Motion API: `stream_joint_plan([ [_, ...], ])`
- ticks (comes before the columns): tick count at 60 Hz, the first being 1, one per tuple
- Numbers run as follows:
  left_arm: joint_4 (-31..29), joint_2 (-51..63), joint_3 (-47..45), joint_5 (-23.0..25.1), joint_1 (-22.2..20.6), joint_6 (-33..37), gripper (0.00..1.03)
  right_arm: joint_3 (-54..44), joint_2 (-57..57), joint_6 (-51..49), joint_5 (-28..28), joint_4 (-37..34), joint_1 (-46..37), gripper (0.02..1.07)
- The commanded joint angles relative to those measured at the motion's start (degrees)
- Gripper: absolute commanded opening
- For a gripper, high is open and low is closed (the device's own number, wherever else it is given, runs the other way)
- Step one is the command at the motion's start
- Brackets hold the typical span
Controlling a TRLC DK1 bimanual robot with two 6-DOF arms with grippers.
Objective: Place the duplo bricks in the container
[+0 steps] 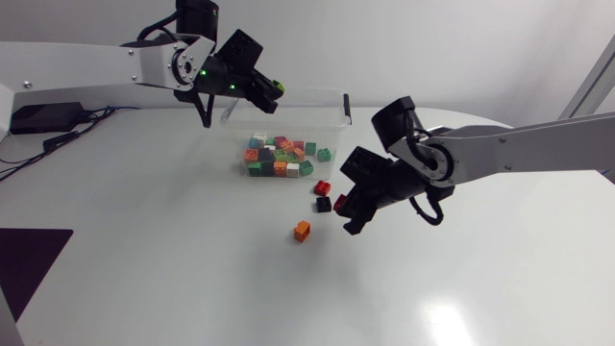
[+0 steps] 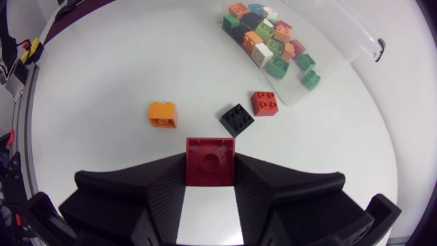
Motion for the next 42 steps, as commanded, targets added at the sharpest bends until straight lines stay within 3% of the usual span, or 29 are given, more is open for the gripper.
stream_joint_plan([
  [1,0.7,4.4,4.9,-1.1,0.6,-2.6,0.41,1.0,-2.0,-0.3,-0.3,-1.7,-0.4,0.34],
  [6,0.6,7.0,7.8,-3.1,0.8,-3.2,0.58,2.3,-3.3,0.2,-0.4,-2.9,-0.6,0.34],
  [8,0.7,7.7,8.6,-4.0,1.0,-3.6,0.68,3.0,-3.7,0.4,-0.4,-3.2,-0.6,0.34],
  [11,0.7,8.0,8.8,-4.9,1.1,-3.8,0.93,4.4,-4.2,1.0,-0.4,-3.9,-0.8,0.34],
  [13,0.8,7.8,8.1,-4.9,1.2,-3.6,0.99,5.4,-4.4,1.3,-0.4,-4.1,-0.9,0.34],
  [21,2.8,4.5,3.7,-4.9,1.8,-3.4,0.99,9.7,-4.3,3.4,-0.4,-4.3,-1.5,0.34],
  [31,10.0,-5.7,-10.8,-4.4,2.7,-0.8,0.99,14.6,-2.2,7.5,-0.4,-1.0,-1.9,0.34],
  [42,10.5,-14.9,-21.7,-1.3,3.5,2.5,0.99,21.3,2.3,11.6,0.1,1.9,-1.9,0.34],
])
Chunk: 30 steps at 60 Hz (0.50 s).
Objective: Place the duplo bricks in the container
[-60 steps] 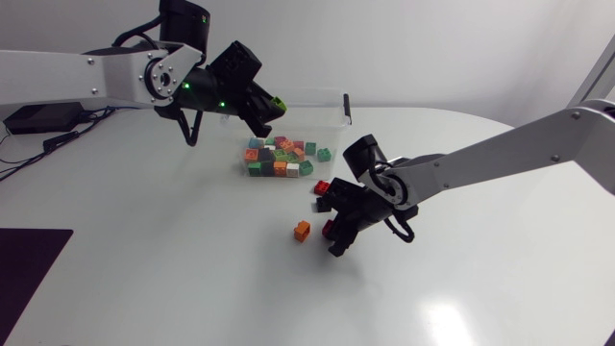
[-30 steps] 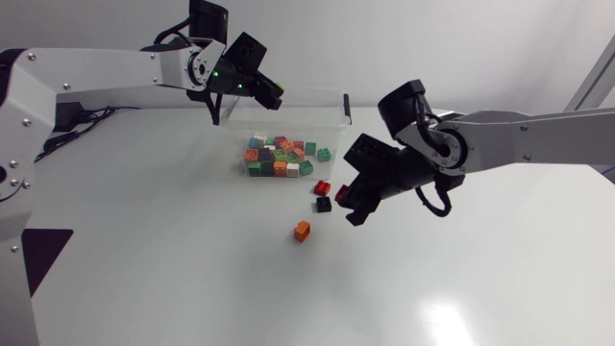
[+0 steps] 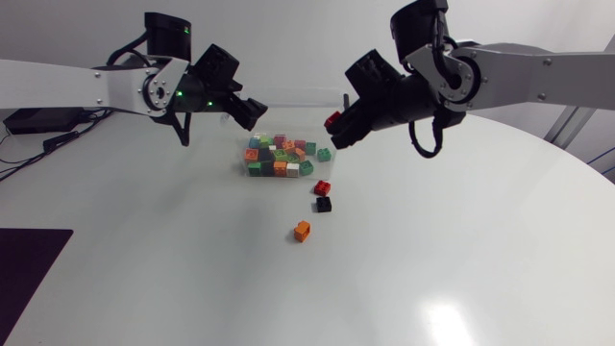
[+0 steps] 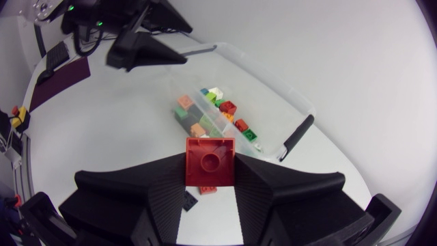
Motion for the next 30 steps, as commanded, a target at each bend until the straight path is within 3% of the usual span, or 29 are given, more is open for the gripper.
stream_joint_plan([
  [1,0.8,-5.4,-5.0,1.5,0.7,2.3,0.99,3.6,3.5,3.5,0.3,1.5,-0.2,0.34],
  [17,-0.5,-12.6,-15.2,5.2,1.0,7.3,0.99,13.8,12.1,6.8,1.8,4.3,0.1,0.34],
  [30,-6.4,-15.0,-19.8,7.2,-1.2,13.0,0.99,20.4,19.0,7.5,3.4,6.6,1.2,0.34],
])
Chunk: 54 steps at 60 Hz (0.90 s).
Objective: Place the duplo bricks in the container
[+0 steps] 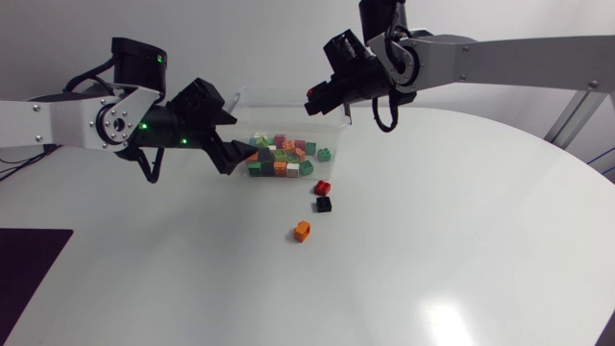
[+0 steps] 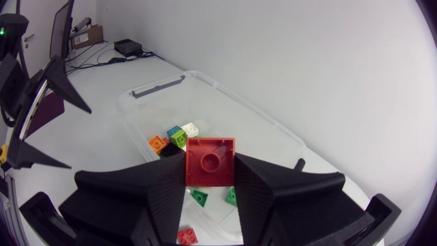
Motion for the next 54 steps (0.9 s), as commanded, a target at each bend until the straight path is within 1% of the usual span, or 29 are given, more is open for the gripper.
stream_joint_plan([
  [1,-1.5,-1.9,-2.6,0.7,-1.6,3.2,0.99,3.8,4.0,1.9,0.4,1.0,0.8,0.34],
  [5,-4.2,-2.0,-2.8,0.8,-2.6,4.6,0.99,6.9,6.6,2.0,0.4,0.9,0.9,0.34],
  [10,-4.9,-2.2,-4.1,0.8,-4.1,4.7,0.99,12.0,10.8,2.0,1.1,-0.2,1.2,0.35],
  [13,-5.0,-2.1,-5.2,0.8,-5.3,4.7,0.99,17.1,14.0,2.3,1.8,-2.8,1.4,0.54],
  [15,-5.0,-2.1,-5.5,0.8,-5.9,4.6,0.99,18.7,15.0,2.5,2.4,-3.5,1.4,0.71],
  [17,-5.1,-1.7,-5.7,0.7,-6.7,4.3,0.99,19.5,15.3,2.6,2.6,-4.1,1.4,0.92],
  [19,-5.2,-1.5,-5.8,0.5,-7.1,3.9,0.99,19.3,15.0,2.7,2.6,-4.4,1.3,1.0],
  [24,-5.9,-0.8,-5.6,-0.6,-8.8,2.5,0.99,15.9,11.5,2.6,2.6,-4.0,0.7,1.01],
  [29,-6.3,0.5,-5.2,-3.5,-11.1,1.6,0.99,10.9,6.9,2.5,2.6,-3.6,-0.5,1.01],
  [43,-7.4,7.3,-2.6,-9.7,-17.0,-1.9,0.98,-6.9,-8.9,2.0,2.5,-0.3,-3.0,1.01],
  [48,-7.5,9.2,-1.9,-11.9,-18.7,-3.4,0.98,-12.8,-14.0,1.9,2.1,0.9,-4.0,1.01],
  [54,-9.0,11.8,0.2,-13.2,-19.5,-5.9,0.97,-18.1,-18.9,1.8,1.3,1.0,-5.2,1.01],
])
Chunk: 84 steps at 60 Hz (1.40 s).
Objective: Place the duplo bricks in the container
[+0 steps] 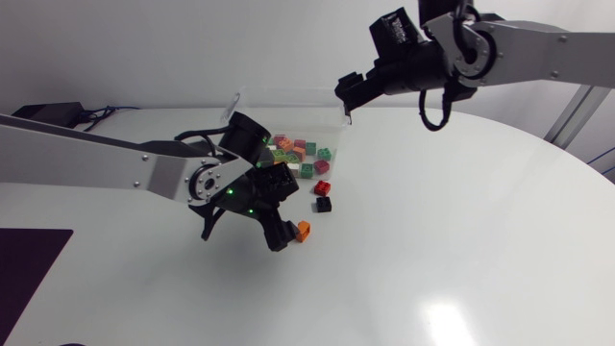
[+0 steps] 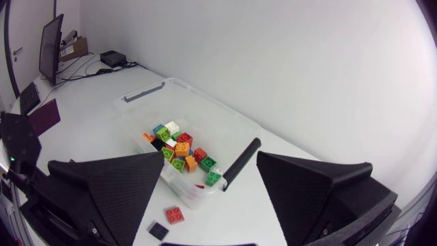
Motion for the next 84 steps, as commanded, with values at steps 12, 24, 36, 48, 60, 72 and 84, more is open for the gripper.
stream_joint_plan([
  [12,-7.3,9.0,11.0,-3.1,-1.0,-10.2,0.91,-15.1,-10.7,0.3,-0.5,0.8,-2.2,1.01],
  [24,-9.7,13.7,14.6,-5.2,-1.4,-15.4,0.87,-22.4,-15.2,1.0,-0.2,1.5,-2.2,1.01],
  [36,-11.7,16.0,17.2,-6.8,-2.6,-19.6,0.82,-26.4,-17.2,1.9,0.3,1.7,-2.2,1.01],
  [48,-14.4,15.7,17.7,-7.6,-4.2,-22.5,0.82,-28.4,-19.2,2.5,1.1,1.5,-1.6,1.01],
  [60,-15.8,15.8,16.8,-8.5,-4.5,-24.3,0.82,-29.6,-20.0,2.8,1.7,1.4,-0.7,1.01],
  [72,-15.7,17.7,17.7,-8.7,-4.9,-25.4,0.7,-31.0,-19.9,3.0,2.8,1.7,1.7,1.01],
  [84,-15.7,19.6,18.7,-8.6,-5.3,-25.9,0.43,-31.3,-16.6,0.9,1.6,1.6,1.9,1.01],
])
